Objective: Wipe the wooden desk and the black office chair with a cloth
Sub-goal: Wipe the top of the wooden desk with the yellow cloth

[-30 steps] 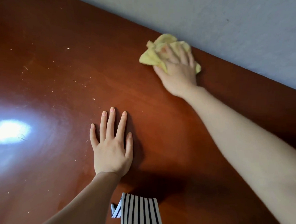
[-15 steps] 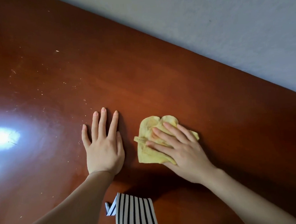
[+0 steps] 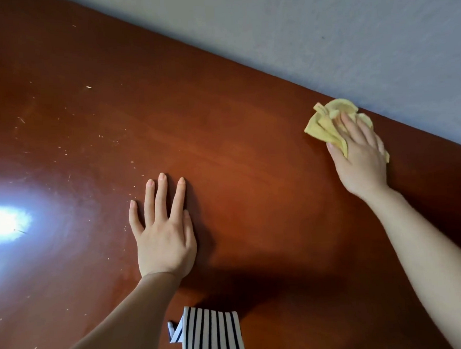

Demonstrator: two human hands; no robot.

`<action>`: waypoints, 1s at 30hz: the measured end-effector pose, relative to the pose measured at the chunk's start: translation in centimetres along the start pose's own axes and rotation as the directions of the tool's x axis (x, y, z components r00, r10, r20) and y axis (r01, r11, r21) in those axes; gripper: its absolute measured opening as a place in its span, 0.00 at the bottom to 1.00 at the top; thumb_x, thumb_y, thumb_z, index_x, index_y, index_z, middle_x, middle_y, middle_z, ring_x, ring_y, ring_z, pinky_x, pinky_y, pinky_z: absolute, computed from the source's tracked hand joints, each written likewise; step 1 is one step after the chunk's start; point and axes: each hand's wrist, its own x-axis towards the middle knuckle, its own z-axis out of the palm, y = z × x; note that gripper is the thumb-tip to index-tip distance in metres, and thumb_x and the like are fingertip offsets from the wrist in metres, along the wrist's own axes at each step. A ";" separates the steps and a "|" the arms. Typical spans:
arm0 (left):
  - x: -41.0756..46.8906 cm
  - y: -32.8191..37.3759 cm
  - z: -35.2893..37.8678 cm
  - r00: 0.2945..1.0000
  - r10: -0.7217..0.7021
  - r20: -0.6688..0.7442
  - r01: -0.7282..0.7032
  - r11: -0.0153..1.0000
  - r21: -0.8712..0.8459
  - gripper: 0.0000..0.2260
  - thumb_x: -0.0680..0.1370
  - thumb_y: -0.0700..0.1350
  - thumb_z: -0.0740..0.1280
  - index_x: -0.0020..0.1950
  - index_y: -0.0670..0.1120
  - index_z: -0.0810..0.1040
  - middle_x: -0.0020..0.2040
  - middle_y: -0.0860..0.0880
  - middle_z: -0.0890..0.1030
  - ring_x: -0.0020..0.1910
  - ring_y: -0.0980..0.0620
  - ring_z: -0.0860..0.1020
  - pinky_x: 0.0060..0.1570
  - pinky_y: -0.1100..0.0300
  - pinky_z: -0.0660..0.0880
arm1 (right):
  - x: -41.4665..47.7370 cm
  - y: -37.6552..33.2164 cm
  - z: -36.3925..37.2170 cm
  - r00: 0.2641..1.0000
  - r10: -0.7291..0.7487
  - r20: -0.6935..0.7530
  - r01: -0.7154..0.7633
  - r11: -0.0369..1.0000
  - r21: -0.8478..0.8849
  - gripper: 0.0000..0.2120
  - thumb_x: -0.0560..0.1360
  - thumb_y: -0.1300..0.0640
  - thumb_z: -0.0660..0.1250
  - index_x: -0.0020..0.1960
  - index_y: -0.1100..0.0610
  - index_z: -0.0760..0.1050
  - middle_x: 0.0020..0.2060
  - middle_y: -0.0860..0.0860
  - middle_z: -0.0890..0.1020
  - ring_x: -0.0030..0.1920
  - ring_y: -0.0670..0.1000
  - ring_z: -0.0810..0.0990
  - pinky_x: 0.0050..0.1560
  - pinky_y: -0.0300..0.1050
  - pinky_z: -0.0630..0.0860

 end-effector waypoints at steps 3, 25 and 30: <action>0.0 0.0 0.0 1.000 0.003 0.002 -0.003 1.000 0.009 0.24 0.79 0.49 0.47 0.77 0.51 0.58 0.77 0.46 0.58 0.77 0.47 0.51 0.73 0.44 0.45 | 3.0 -2.1 0.1 0.997 0.074 -0.004 -0.074 0.997 0.017 0.24 0.81 0.44 0.50 0.76 0.45 0.56 0.77 0.45 0.53 0.76 0.52 0.48 0.73 0.55 0.47; 0.0 -0.2 0.0 1.000 0.010 0.013 -0.010 1.000 0.000 0.25 0.80 0.55 0.42 0.77 0.53 0.55 0.78 0.48 0.54 0.77 0.48 0.48 0.73 0.46 0.40 | -12.0 -12.8 3.1 0.835 -0.498 0.233 0.530 0.842 -0.101 0.26 0.77 0.37 0.44 0.74 0.38 0.50 0.77 0.46 0.54 0.77 0.55 0.48 0.73 0.56 0.46; -0.1 -0.5 -0.1 1.000 0.022 0.018 -0.021 0.999 -0.029 0.27 0.80 0.60 0.37 0.78 0.55 0.52 0.79 0.51 0.49 0.77 0.51 0.43 0.73 0.48 0.37 | -17.5 -11.8 3.2 0.668 -0.676 0.311 0.708 0.706 0.015 0.27 0.77 0.40 0.53 0.75 0.38 0.55 0.76 0.46 0.55 0.77 0.54 0.50 0.72 0.58 0.52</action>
